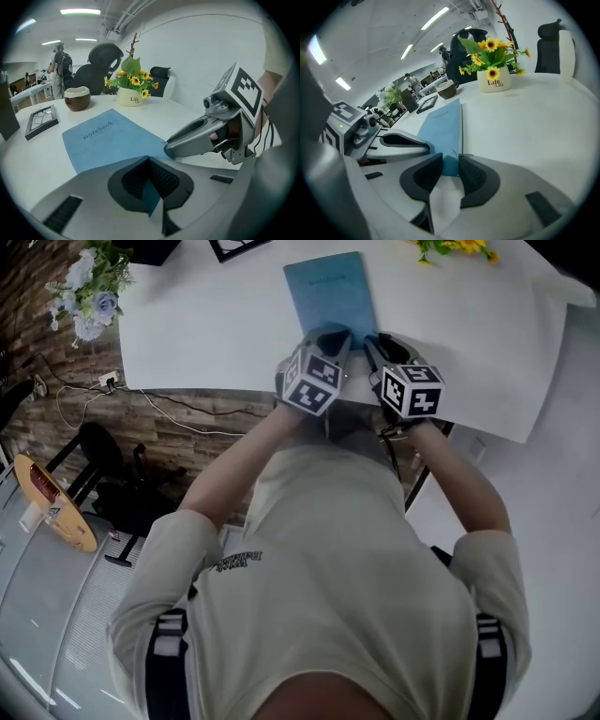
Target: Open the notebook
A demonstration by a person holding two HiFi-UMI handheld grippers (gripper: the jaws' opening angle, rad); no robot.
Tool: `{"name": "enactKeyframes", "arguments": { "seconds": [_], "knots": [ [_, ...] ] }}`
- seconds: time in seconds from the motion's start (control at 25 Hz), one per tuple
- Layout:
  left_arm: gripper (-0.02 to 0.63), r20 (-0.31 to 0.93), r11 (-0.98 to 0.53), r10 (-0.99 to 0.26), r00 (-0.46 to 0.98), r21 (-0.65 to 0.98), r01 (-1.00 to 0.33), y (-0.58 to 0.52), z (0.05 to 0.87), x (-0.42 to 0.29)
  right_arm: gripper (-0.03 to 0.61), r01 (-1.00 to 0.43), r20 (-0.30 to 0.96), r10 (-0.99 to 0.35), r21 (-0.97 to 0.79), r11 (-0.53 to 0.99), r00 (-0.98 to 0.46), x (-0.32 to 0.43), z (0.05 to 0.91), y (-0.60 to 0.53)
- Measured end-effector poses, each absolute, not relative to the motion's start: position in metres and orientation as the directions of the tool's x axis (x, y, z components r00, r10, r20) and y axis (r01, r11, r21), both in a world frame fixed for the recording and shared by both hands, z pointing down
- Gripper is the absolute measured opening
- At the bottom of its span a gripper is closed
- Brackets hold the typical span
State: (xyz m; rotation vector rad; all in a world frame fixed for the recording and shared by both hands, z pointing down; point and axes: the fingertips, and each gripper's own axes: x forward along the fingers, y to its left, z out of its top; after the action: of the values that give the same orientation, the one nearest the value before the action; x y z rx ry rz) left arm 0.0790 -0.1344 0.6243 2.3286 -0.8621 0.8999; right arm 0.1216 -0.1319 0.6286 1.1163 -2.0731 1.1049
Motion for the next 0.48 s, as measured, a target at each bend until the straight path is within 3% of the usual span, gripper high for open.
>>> {"name": "enactKeyframes", "arguments": {
  "seconds": [0.24, 0.48],
  "knots": [
    [0.002, 0.678, -0.65, -0.432, 0.595, 0.223, -0.727, -0.137, 0.594, 0.071, 0.055, -0.832, 0.692, -0.467, -0.409, 0.374, -0.55, 0.116, 0.588, -0.137],
    [0.002, 0.583, -0.589, -0.549, 0.599, 0.238, -0.772, -0.134, 0.517, 0.038, 0.031, -0.722, 0.576, -0.455, -0.415, 0.553, -0.679, 0.062, 0.516, -0.122]
  ]
}}
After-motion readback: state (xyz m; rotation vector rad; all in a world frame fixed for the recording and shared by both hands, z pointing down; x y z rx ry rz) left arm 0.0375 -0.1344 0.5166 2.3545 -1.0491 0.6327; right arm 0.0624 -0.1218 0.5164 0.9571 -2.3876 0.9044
